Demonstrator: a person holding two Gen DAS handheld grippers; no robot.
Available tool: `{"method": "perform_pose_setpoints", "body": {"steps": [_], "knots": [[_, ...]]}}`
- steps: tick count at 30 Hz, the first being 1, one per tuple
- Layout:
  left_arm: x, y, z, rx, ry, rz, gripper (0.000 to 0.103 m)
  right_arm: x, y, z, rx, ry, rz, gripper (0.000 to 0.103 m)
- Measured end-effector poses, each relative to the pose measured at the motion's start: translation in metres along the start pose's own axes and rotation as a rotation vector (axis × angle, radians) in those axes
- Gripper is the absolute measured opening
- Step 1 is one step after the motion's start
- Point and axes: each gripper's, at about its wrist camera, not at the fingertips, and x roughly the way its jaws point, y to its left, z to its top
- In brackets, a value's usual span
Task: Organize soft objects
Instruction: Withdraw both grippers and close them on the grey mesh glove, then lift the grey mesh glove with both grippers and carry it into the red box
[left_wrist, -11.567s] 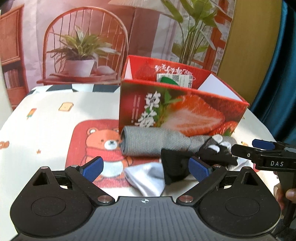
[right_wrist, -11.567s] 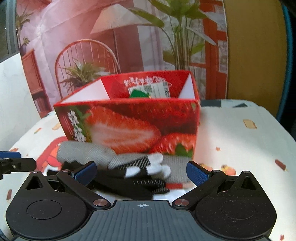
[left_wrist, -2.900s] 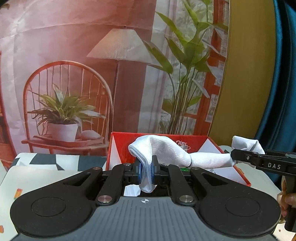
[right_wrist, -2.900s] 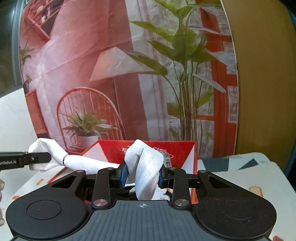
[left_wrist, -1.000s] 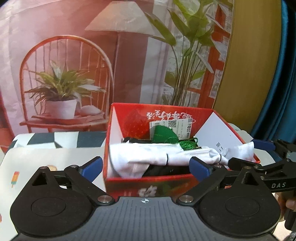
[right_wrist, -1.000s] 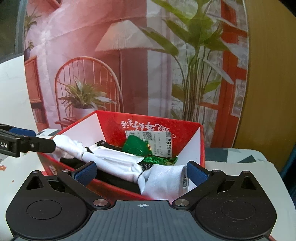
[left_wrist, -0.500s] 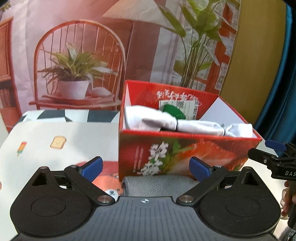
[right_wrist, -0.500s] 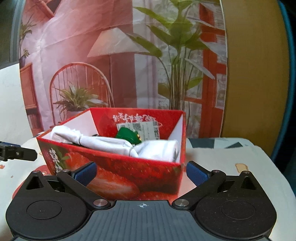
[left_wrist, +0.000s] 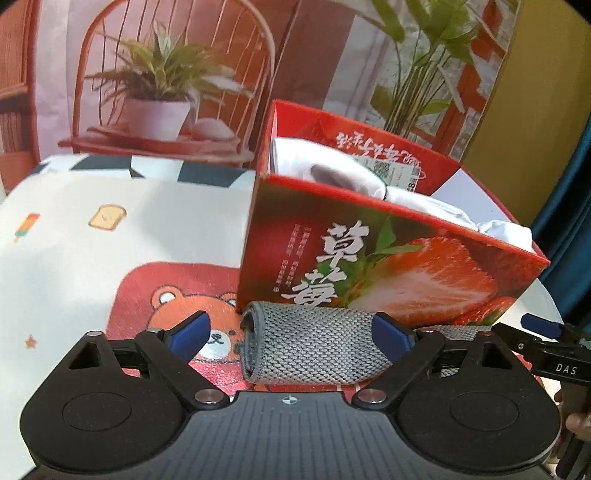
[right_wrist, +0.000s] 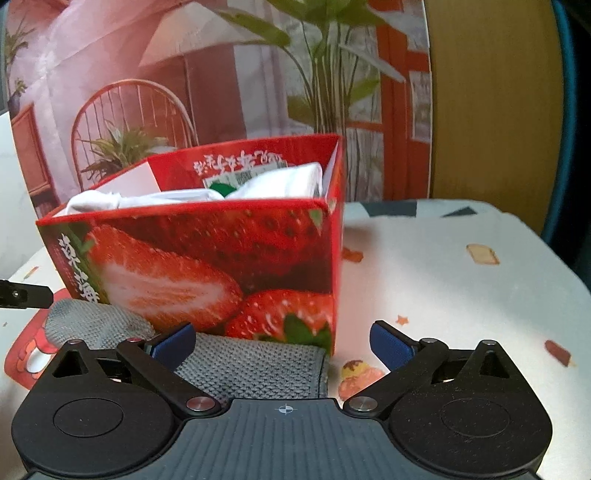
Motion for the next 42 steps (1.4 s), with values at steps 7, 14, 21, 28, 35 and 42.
{"method": "perform_pose_setpoints", "body": {"steps": [7,14,21,28,35,42], "knots": [[0.029,0.005,-0.005,-0.006,0.048,0.032,0.09,0.023,-0.002,-0.005,0.03,0.065,-0.007,0.09],[0.047,0.003,-0.005,-0.003,0.059,0.031,0.08,0.044,0.0,-0.011,0.074,0.109,-0.026,0.089],[0.047,-0.012,-0.009,0.072,0.067,0.007,0.041,0.045,0.001,-0.012,0.05,0.104,-0.004,0.078],[0.039,-0.018,-0.017,0.101,0.077,0.008,0.022,0.038,-0.007,-0.01,0.095,0.11,-0.014,0.057],[0.023,-0.019,-0.034,0.107,0.087,-0.001,0.017,0.027,-0.003,-0.016,0.127,0.136,0.039,0.037],[0.002,-0.014,-0.055,0.073,0.082,-0.012,0.017,0.011,0.005,-0.026,0.142,0.154,0.083,0.026]]}}
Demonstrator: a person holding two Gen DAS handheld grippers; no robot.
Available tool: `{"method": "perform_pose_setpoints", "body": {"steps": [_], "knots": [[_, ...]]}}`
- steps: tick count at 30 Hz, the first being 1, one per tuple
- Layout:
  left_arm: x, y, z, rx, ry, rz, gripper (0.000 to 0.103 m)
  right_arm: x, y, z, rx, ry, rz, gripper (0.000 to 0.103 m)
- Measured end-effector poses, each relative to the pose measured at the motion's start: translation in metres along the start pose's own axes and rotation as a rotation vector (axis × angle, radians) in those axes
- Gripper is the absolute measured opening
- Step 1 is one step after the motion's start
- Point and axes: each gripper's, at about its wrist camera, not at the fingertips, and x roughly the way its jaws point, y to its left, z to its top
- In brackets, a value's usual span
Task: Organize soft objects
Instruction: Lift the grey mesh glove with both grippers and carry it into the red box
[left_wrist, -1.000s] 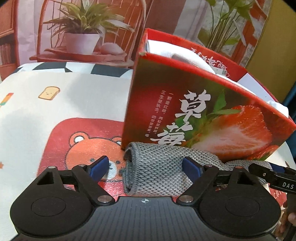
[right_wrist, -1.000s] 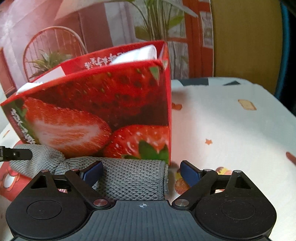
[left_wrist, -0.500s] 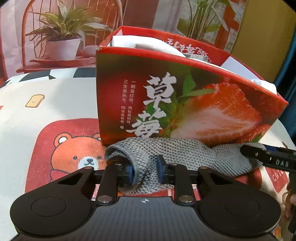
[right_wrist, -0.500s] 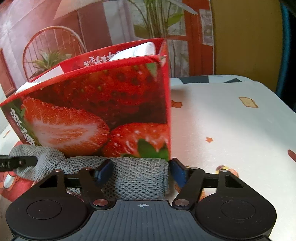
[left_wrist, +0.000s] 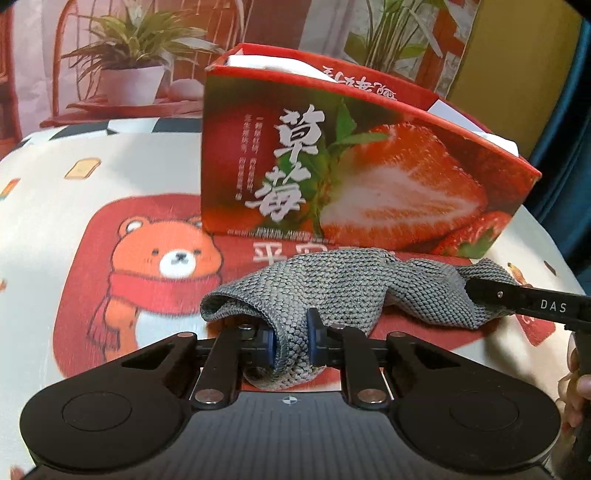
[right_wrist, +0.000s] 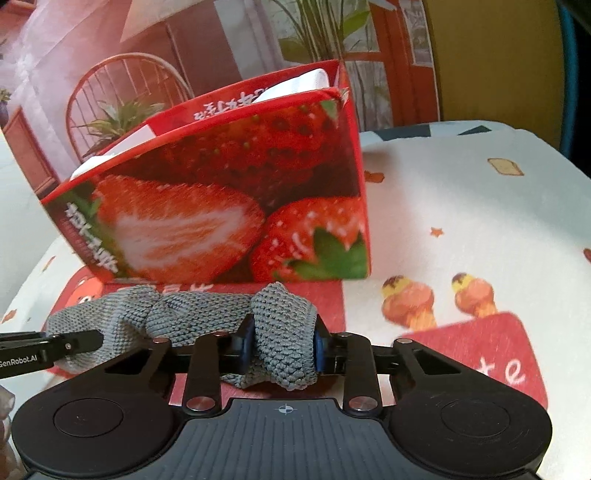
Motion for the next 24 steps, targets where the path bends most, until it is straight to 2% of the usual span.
{"method": "perform_pose_setpoints", "body": {"steps": [5,11,24], "knots": [[-0.012,0.003,-0.006,-0.015,-0.012,0.003,0.014,-0.012,0.005,-0.006,-0.001,-0.001,0.018,0.024],[-0.028,-0.003,-0.002,-0.017,-0.064,0.006,0.013,-0.03,0.014,0.001,-0.027,-0.049,0.045,0.023],[-0.086,-0.012,0.035,-0.012,-0.265,-0.001,0.013,-0.082,0.033,0.042,-0.09,-0.241,0.113,0.023]]}}
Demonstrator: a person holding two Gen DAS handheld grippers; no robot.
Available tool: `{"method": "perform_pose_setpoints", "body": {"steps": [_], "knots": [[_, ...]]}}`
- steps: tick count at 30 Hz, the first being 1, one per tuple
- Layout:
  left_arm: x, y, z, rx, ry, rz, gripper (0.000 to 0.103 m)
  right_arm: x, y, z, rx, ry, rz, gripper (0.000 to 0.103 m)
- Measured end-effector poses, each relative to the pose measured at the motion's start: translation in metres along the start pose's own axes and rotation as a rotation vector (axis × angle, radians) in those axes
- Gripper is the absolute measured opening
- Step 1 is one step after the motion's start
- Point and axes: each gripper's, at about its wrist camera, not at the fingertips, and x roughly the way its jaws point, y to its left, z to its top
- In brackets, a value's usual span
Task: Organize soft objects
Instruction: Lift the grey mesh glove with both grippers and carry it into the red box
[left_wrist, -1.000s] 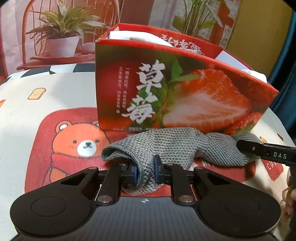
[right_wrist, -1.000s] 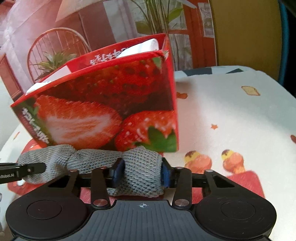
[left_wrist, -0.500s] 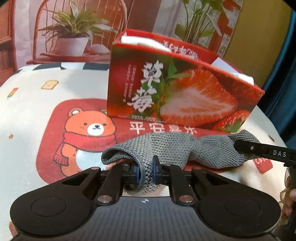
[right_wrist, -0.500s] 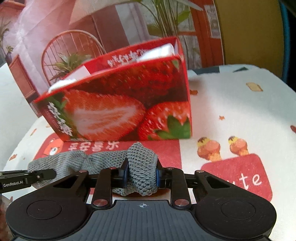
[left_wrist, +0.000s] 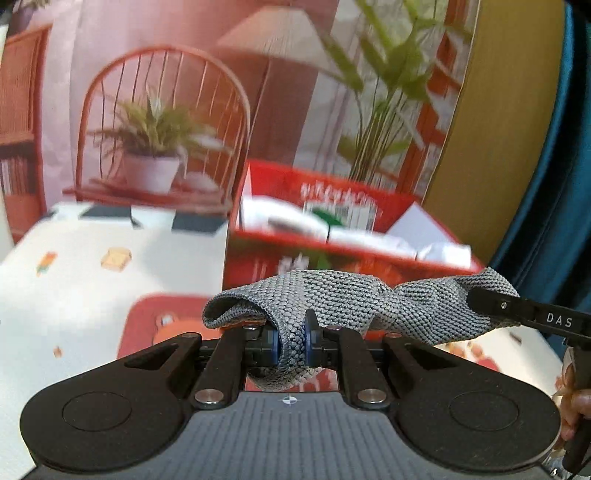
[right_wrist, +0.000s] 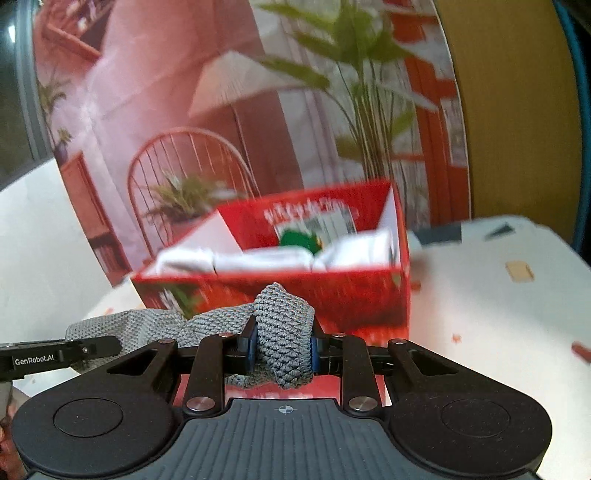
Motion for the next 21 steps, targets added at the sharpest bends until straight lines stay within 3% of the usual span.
{"method": "perform_pose_setpoints", "body": {"steps": [10,21], "knots": [[-0.009,-0.014,0.036,0.047,-0.073,-0.017,0.013,-0.015,0.004,0.039,-0.027,-0.094,0.017,0.023],[0.023,-0.019,0.079,0.091,-0.071,-0.013,0.013,0.02,0.004,0.083,-0.062,-0.072,-0.004,0.023]]}}
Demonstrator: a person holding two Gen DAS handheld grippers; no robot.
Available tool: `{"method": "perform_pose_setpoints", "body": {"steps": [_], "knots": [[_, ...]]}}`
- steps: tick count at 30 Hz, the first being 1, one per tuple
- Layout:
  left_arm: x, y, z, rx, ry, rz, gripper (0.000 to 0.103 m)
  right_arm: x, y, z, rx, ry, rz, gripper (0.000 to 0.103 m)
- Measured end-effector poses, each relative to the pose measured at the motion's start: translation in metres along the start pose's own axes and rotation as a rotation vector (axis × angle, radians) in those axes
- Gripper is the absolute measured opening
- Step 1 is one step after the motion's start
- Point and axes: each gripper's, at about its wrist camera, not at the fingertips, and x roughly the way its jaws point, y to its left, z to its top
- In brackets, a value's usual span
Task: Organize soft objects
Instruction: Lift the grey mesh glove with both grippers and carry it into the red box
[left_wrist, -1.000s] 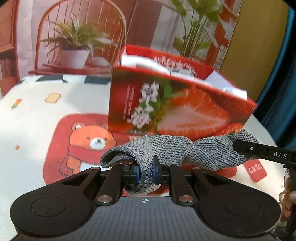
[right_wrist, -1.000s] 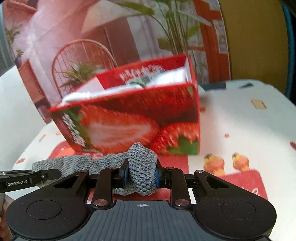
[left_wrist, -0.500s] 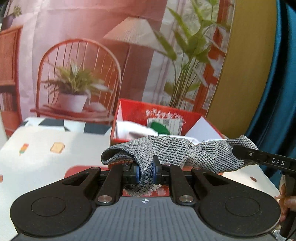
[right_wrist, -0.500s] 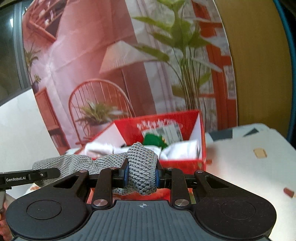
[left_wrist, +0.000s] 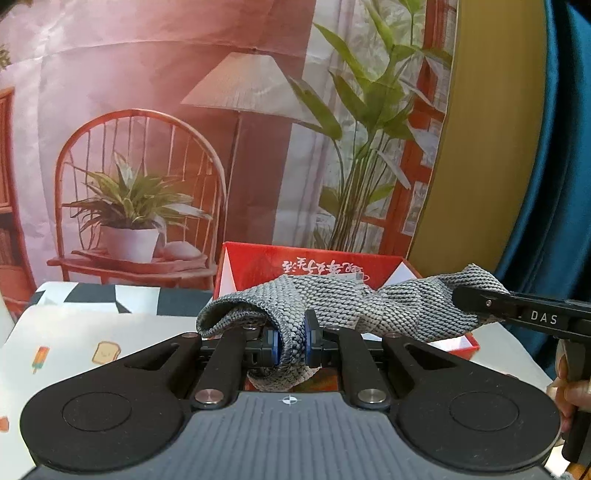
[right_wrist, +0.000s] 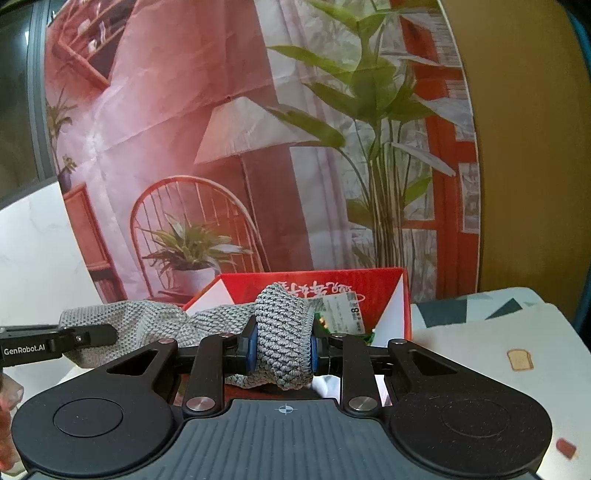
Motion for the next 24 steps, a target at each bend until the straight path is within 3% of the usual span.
{"method": "perform_pose_setpoints", "body": {"steps": [18,24], "knots": [[0.109,-0.014,0.025,0.059,0.142,-0.007,0.013,0.098,-0.014,0.012,-0.07,0.133,-0.113,0.023],[0.141,-0.012,0.029,0.036,0.205,-0.046,0.013,0.127,-0.019,0.011,-0.083,0.213,-0.148,0.023]]}}
